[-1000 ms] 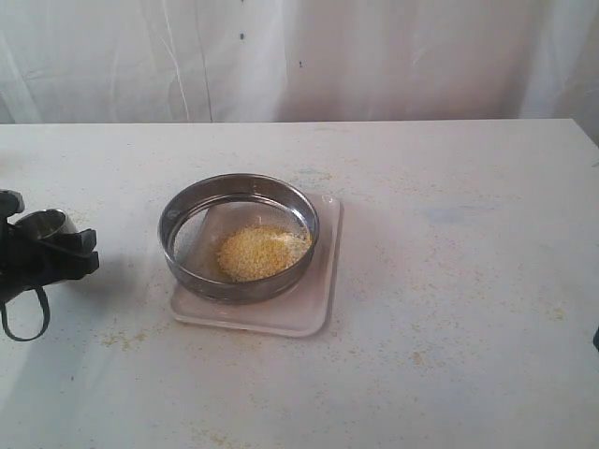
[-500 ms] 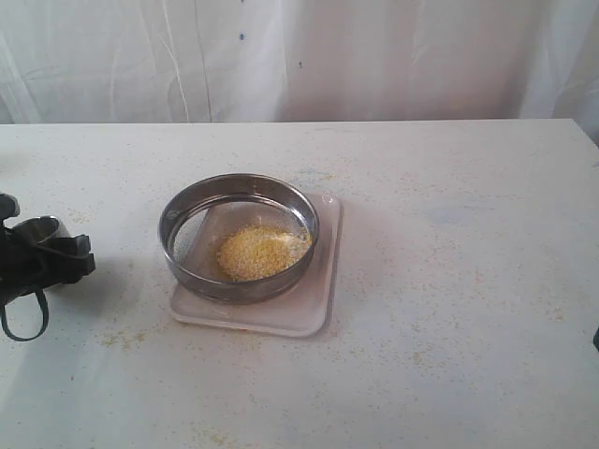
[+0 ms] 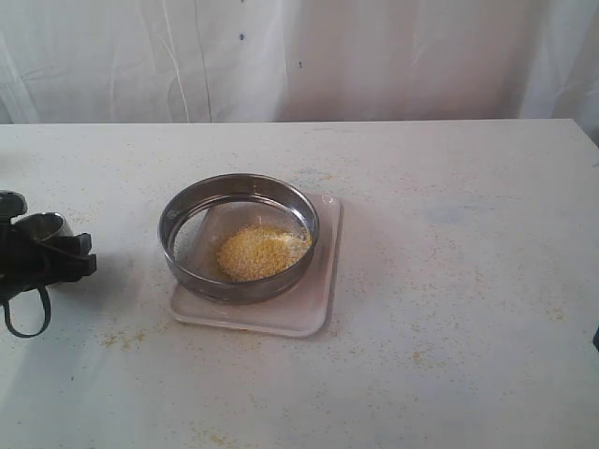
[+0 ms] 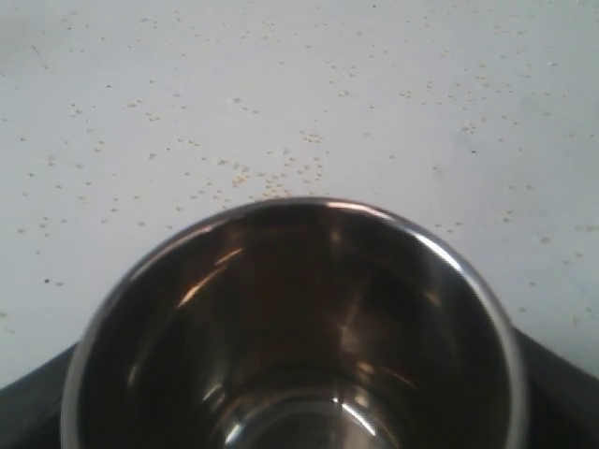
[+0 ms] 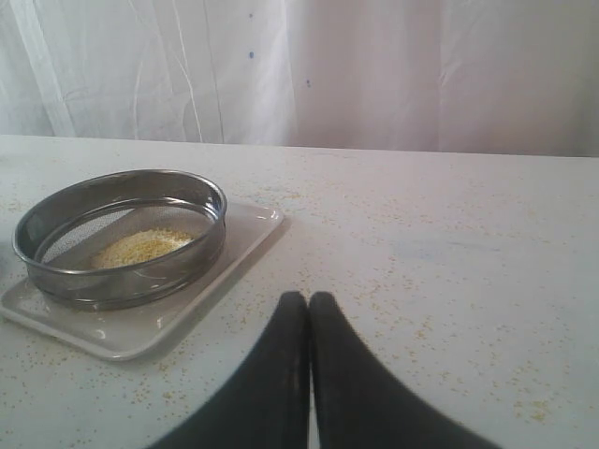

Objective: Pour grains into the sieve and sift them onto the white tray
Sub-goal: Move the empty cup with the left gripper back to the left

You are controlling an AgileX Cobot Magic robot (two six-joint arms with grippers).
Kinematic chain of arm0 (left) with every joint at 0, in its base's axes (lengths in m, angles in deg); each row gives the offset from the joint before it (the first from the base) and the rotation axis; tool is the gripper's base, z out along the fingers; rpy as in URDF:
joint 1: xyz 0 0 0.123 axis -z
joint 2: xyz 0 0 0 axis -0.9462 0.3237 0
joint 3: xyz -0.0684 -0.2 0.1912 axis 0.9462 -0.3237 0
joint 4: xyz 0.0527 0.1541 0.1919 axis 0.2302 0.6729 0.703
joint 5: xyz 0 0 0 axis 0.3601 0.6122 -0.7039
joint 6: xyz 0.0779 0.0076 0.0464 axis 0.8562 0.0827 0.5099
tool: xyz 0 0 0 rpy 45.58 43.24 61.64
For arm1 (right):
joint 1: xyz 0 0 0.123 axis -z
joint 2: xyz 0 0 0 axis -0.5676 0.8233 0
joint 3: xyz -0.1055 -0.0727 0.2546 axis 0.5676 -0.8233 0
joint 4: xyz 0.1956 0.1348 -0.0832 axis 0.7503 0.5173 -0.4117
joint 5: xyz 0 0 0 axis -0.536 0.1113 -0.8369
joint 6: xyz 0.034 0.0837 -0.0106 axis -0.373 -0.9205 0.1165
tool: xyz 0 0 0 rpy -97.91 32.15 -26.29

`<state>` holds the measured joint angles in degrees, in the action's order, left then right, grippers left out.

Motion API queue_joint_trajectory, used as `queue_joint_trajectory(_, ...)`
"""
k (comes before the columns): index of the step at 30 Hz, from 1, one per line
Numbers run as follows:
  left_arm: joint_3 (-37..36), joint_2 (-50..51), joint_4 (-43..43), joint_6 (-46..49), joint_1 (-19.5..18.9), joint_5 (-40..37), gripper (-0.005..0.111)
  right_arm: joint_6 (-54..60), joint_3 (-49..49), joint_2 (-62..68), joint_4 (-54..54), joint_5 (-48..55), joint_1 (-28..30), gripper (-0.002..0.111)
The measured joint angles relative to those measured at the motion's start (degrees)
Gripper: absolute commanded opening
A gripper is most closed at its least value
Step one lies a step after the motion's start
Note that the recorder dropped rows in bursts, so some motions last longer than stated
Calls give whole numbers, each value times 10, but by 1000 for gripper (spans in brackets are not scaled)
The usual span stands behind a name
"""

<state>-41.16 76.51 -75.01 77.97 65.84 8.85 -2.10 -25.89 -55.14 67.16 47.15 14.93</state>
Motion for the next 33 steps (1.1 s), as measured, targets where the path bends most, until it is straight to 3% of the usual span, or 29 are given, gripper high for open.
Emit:
queue_joint_trajectory(8, 18, 12, 0, 19, 0, 1, 70, 0, 0, 0, 0, 0, 0, 0)
queue_joint_trajectory(19, 19, 16, -13, 15, 0, -5, 105, 0, 0, 0, 0, 0, 0, 0)
queue_joint_trajectory(33, 17, 6, -12, 0, 0, -18, 105, 0, 0, 0, 0, 0, 0, 0)
